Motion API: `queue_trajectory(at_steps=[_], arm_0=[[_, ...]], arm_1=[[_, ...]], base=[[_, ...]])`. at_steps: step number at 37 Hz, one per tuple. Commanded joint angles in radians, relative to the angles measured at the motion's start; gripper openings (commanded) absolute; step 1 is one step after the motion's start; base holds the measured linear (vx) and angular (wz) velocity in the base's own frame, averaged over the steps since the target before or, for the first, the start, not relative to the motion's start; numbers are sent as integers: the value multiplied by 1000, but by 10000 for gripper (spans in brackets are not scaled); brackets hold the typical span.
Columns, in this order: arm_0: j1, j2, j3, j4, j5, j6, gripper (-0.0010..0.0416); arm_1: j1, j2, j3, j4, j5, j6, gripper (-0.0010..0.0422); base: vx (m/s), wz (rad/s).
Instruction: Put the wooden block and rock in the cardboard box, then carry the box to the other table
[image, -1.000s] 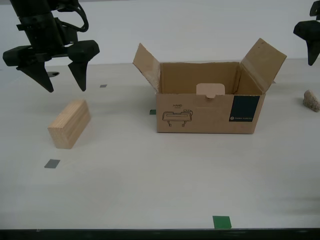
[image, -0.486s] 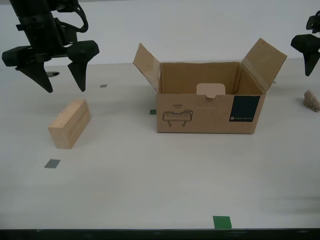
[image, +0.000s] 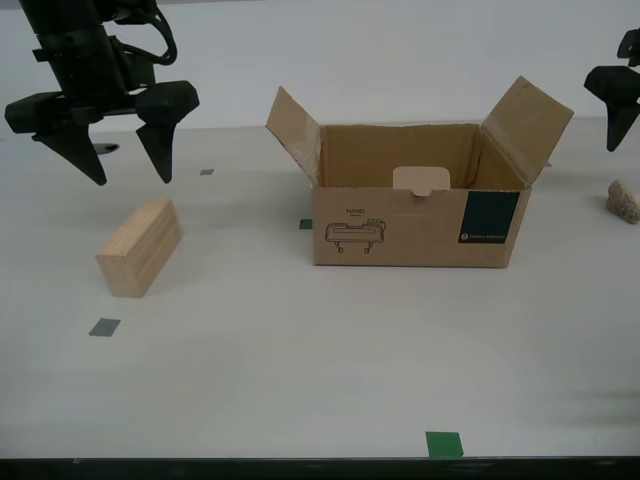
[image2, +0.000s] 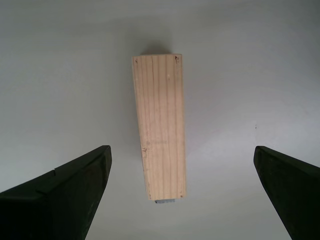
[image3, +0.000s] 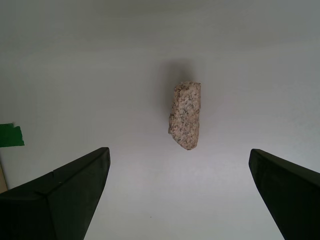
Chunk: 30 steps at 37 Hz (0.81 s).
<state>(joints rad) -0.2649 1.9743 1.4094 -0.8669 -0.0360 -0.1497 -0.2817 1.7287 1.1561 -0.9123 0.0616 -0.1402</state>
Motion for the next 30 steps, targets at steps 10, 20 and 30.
queue_trajectory(at_steps=[10, 20, 30], arm_0=[[-2, 0, -83, 94, -4, -4, 387], [-3, 25, -104, 161, 1, -17, 387], [-2, 113, -70, 161, 9, -14, 387]], arm_1=[[-1, 0, 1, -1, -1, 10, 389], [-1, 0, 1, -2, -1, 26, 389], [-1, 0, 0, -11, -1, 35, 389]], base=[[0, 0], [0, 0], [0, 0]])
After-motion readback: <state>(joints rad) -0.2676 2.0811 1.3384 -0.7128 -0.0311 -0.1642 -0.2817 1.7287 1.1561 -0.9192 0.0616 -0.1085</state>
